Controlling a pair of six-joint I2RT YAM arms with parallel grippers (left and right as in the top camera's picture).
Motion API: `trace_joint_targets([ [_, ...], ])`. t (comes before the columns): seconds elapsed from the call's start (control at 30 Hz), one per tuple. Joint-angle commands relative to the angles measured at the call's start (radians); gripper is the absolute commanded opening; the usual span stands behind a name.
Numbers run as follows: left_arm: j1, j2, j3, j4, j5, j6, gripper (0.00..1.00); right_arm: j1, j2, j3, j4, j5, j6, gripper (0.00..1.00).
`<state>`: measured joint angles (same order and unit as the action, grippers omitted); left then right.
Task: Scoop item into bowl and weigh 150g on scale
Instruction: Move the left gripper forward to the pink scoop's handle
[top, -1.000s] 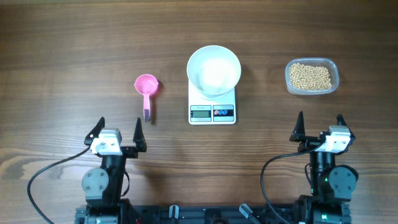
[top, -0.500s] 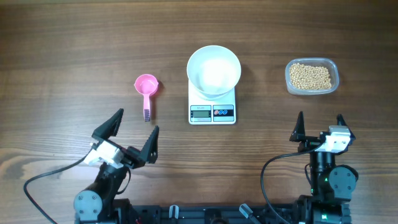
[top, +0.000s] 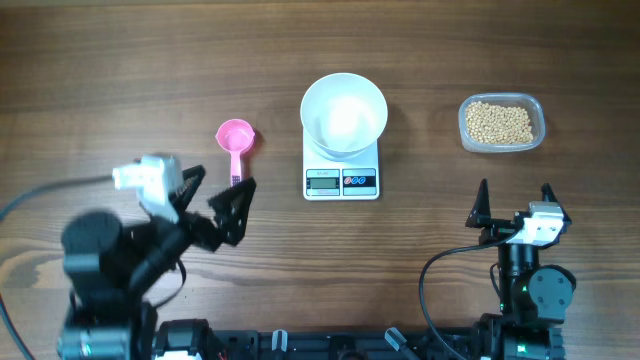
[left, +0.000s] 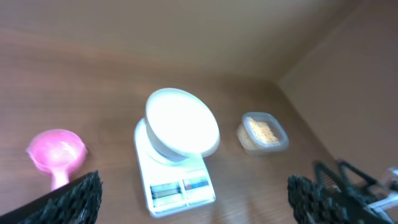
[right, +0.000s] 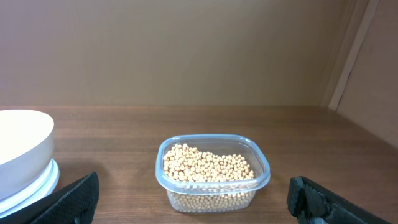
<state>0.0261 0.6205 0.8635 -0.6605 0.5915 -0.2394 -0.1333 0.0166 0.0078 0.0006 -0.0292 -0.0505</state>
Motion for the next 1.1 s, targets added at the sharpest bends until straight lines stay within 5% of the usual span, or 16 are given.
trace_joint_targets([
  [0.0,-0.002,0.11,0.062,-0.085,0.1,-0.008,1.0,0.001,-0.006,-0.003,0.002,-0.005,-0.001,1.0],
  [0.1,-0.002,0.155,0.069,-0.147,0.066,-0.009,1.0,0.001,-0.006,-0.003,0.002,-0.005,-0.001,1.0],
  [0.27,-0.002,0.285,0.256,-0.481,-0.322,-0.085,1.0,0.001,-0.006,-0.003,0.002,-0.005,-0.001,1.0],
  [0.43,-0.002,0.47,0.448,-0.649,-0.47,-0.109,1.0,0.001,-0.006,-0.003,0.002,-0.005,-0.002,1.0],
  [0.93,0.034,0.879,0.444,-0.56,-0.37,-0.104,1.0,0.001,-0.006,-0.003,0.002,-0.005,-0.001,1.0],
  [1.07,0.057,1.011,0.444,-0.543,-0.287,0.003,1.0,0.001,-0.006,-0.003,0.002,-0.005,-0.001,1.0],
])
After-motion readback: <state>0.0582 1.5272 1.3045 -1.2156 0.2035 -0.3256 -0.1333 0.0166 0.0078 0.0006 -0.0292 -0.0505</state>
